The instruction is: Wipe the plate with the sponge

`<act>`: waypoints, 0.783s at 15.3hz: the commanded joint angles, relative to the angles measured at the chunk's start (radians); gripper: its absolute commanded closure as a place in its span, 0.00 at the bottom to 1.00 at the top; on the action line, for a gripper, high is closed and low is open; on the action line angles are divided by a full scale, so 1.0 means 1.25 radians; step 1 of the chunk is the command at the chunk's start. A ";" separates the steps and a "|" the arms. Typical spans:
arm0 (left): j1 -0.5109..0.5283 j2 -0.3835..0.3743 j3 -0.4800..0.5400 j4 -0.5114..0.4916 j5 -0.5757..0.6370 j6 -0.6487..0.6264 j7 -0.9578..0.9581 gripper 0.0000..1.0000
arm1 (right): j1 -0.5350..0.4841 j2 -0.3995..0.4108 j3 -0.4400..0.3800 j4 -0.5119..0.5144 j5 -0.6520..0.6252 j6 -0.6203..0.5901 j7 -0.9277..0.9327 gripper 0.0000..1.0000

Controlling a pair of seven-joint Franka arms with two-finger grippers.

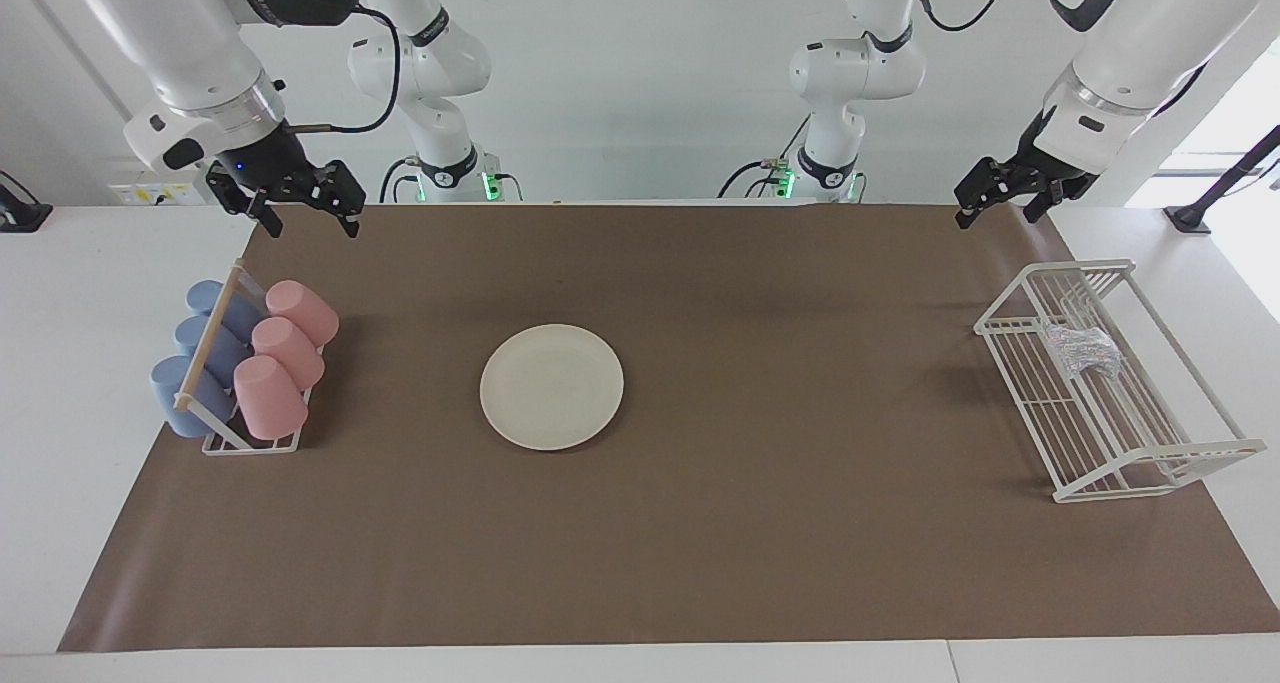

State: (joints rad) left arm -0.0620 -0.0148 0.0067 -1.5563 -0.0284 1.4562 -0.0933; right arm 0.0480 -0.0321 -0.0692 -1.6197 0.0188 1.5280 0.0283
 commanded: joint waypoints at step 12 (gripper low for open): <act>-0.019 -0.018 -0.004 -0.062 0.158 0.073 -0.122 0.00 | 0.000 -0.005 0.004 0.006 0.002 -0.011 0.037 0.00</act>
State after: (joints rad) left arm -0.0532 -0.0164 0.0119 -1.5824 0.0675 1.5050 -0.2066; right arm 0.0480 -0.0322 -0.0691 -1.6193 0.0188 1.5279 0.0367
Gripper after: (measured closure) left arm 0.000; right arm 0.000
